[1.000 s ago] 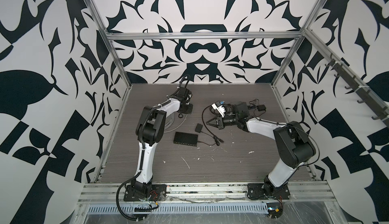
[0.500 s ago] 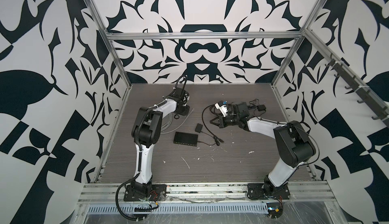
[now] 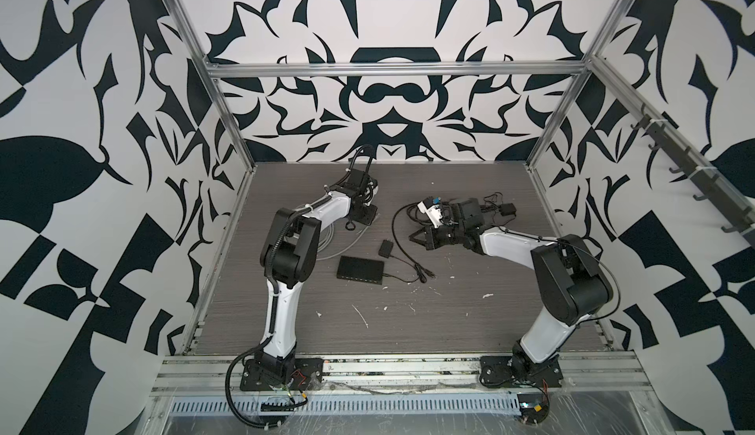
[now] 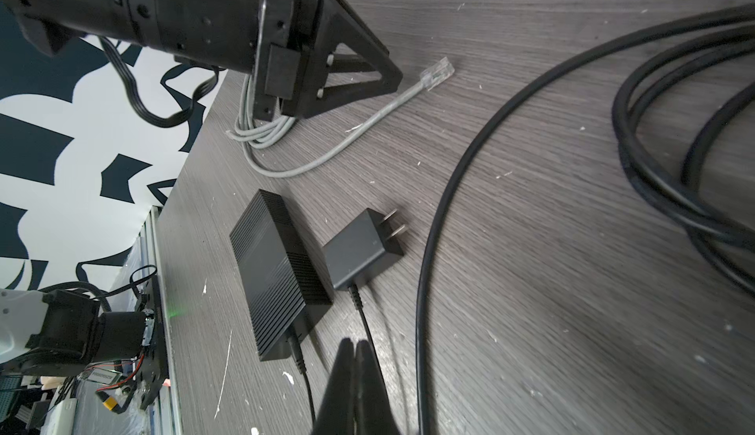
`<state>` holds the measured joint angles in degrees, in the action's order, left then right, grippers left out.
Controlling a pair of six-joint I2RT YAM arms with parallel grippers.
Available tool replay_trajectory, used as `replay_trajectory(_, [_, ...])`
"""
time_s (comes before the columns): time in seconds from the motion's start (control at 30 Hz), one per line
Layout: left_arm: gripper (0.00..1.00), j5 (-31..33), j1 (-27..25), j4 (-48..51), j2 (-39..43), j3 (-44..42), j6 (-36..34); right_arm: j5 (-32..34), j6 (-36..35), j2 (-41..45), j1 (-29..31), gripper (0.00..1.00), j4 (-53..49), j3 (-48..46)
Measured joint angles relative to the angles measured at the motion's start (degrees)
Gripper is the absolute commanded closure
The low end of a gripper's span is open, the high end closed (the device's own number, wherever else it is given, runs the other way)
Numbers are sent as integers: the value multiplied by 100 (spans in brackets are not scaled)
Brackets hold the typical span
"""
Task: Insert the plug into the switch port
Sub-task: 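Lift the grey cable plug with left gripper while right gripper moves toward the box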
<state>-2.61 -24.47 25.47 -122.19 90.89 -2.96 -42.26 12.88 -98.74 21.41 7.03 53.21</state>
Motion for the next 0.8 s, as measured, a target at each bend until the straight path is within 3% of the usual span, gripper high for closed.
replay_trajectory(0.37, [67,22,-94,424,-181,101,-446,15,-13,0,0,100,4,0])
replay_trajectory(0.6, [89,26,-210,914,-623,861,-787,109,-15,0,0,100,4,0])
replay_trajectory(0.8, [99,-11,-256,1121,-734,1073,-970,197,-28,0,0,100,-4,0])
